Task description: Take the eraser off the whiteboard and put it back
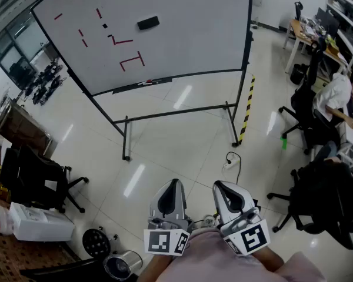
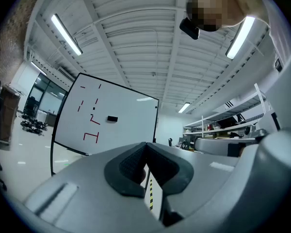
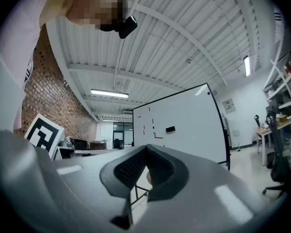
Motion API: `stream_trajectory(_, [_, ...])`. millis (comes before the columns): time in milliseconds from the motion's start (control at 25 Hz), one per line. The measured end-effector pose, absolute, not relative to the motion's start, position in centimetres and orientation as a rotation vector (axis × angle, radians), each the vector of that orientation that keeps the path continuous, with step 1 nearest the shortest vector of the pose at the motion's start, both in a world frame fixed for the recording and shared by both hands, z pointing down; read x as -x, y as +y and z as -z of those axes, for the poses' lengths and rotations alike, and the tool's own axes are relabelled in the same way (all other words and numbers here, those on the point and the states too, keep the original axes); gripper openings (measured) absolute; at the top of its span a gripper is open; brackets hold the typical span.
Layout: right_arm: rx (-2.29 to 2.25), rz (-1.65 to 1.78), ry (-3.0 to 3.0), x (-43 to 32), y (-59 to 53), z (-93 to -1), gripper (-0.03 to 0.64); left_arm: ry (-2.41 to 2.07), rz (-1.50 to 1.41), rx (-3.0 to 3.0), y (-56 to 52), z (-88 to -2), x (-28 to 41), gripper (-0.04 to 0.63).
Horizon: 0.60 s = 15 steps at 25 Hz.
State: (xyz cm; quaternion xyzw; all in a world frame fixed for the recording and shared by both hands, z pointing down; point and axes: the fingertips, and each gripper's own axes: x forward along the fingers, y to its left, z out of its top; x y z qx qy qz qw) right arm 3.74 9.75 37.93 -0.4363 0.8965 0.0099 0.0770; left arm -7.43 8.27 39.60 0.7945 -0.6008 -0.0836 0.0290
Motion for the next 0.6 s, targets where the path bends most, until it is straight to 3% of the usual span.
stream_trajectory(320, [1.330,0.049,2.699,-6.1,8.4,-39.8,0.000,-1.821,0.177,-2.426,7.6,-42.0,5.0,0.005])
stream_trajectory(600, [1.322,0.062,2.694,-5.9,5.2,-39.7,0.000,-1.868,0.188,-2.376,2.9,-41.7,7.1,0.005])
